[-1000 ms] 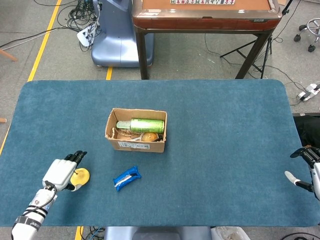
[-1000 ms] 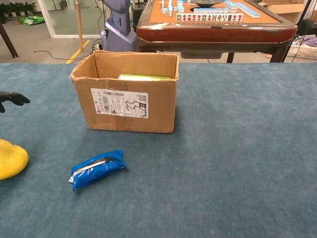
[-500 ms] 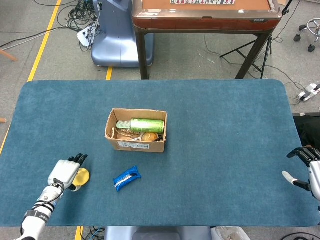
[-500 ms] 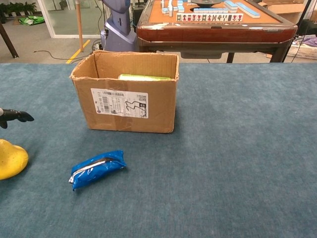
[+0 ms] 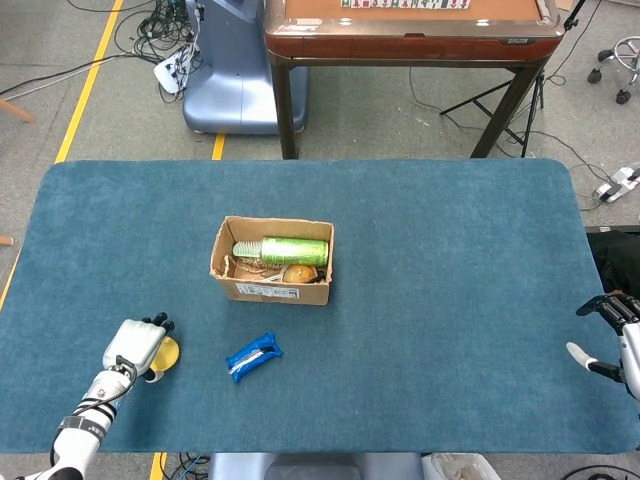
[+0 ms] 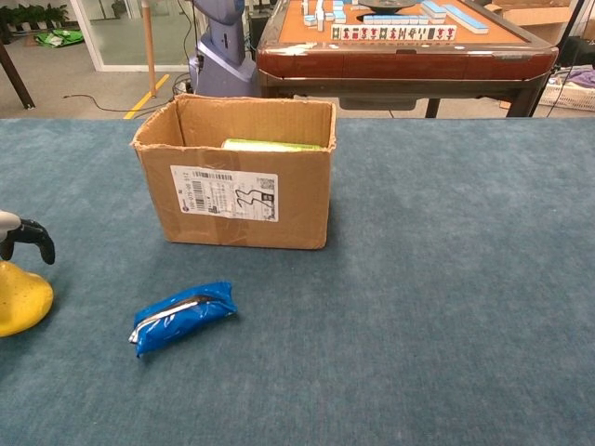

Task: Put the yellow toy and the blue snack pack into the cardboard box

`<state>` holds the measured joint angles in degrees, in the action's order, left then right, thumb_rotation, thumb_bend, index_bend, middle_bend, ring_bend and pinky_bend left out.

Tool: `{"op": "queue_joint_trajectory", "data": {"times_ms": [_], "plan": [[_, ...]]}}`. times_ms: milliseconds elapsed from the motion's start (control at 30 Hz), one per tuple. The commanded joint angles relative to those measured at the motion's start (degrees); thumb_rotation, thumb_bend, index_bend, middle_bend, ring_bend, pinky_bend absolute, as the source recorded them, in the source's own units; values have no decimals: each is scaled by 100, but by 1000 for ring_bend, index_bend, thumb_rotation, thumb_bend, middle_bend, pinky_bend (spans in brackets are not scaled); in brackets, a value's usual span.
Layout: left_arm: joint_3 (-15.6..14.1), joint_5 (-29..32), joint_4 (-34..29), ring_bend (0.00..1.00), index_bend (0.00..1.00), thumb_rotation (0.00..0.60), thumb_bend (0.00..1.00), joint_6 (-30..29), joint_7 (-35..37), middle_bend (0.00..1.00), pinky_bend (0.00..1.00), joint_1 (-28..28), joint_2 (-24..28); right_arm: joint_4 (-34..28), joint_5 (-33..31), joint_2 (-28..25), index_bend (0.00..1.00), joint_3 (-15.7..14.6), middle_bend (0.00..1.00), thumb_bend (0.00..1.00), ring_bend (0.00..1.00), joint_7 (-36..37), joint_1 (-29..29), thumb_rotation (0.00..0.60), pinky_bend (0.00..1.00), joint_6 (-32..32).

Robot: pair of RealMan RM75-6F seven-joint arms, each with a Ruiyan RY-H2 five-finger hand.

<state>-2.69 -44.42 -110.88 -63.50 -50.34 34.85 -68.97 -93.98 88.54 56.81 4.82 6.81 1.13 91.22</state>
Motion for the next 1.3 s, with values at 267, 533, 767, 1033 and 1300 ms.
{"op": "queue_joint_trajectory", "data": {"times_ms": [267, 533, 767, 1033, 1300], "plan": [[-109, 114, 62, 294, 286, 600, 129, 37, 75, 196, 658, 86, -43, -8, 0, 7, 463, -5, 407, 89, 304, -27, 12, 600, 476, -30], [-186, 19, 136, 300, 270, 600, 129, 115, 192, 197, 666, 142, -65, -11, -5, 13, 463, -9, 407, 89, 304, -47, 19, 600, 476, -52], [-268, 73, 242, 319, 280, 600, 129, 137, 163, 206, 671, 199, -141, -11, 6, 8, 463, -14, 407, 89, 304, -32, 6, 600, 476, -31], [-328, -144, 414, 469, 413, 600, 129, -65, 148, 355, 775, 161, -286, -6, 13, 5, 463, -16, 407, 89, 304, -18, 2, 600, 476, -22], [-331, -156, 447, 555, 526, 600, 129, -168, 187, 491, 848, 108, -320, -9, 17, 6, 463, -19, 407, 89, 304, -26, 2, 600, 476, -25]]}}
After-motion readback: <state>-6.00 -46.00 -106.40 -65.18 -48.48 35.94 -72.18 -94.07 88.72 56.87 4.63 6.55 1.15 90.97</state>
